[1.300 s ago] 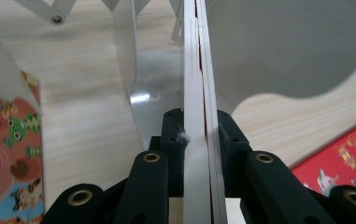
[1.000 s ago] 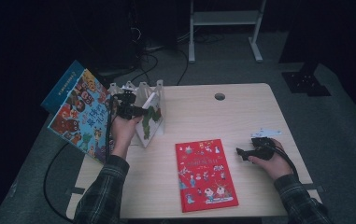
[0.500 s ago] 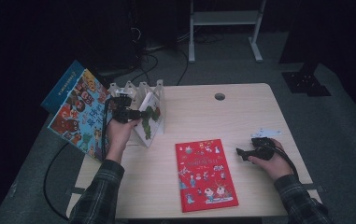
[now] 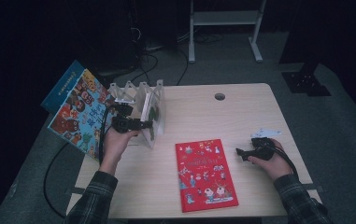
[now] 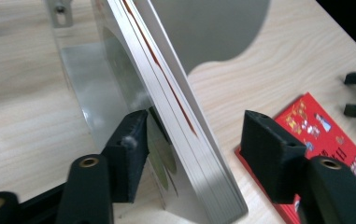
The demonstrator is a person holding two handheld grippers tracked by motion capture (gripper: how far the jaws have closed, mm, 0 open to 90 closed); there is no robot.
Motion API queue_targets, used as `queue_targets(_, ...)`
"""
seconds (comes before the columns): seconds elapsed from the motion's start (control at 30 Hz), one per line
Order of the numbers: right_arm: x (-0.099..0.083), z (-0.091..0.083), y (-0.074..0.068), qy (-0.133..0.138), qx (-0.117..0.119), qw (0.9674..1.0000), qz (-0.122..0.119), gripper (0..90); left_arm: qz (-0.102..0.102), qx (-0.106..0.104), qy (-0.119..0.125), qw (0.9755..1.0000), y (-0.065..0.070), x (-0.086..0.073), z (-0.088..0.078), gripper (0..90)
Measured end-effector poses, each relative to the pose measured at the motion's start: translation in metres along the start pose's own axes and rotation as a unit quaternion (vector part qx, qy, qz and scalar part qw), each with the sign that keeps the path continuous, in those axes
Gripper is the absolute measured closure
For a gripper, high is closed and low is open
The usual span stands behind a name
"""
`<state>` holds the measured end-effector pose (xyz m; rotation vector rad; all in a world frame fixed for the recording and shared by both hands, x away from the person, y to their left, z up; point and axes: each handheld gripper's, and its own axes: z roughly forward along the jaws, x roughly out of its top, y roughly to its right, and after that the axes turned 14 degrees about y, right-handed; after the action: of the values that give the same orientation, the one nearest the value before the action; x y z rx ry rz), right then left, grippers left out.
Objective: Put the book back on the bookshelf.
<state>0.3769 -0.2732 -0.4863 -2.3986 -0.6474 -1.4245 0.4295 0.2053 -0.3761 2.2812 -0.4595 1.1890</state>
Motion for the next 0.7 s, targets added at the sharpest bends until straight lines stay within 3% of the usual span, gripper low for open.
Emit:
queue_targets(0.27,0.0,0.0,0.0,0.0,0.002,1.0,-0.001,15.7,0.006,-0.023,-0.007,0.9997,0.013,-0.009,-0.003,36.8)
queue_targets(0.43,0.0,0.0,-0.001,0.0,0.003,1.0,-0.001,15.7,0.008,-0.025,-0.014,0.9996,0.014,-0.016,-0.002,35.5)
queue_targets(0.6,0.0,0.0,-0.001,-0.001,0.003,1.0,-0.001,15.6,0.024,-0.007,-0.033,0.9991,0.015,-0.022,0.007,37.1)
queue_targets(0.7,0.0,0.0,-0.001,-0.001,0.003,1.0,-0.001,15.7,0.026,-0.001,-0.026,0.9993,0.013,-0.023,0.013,47.6)
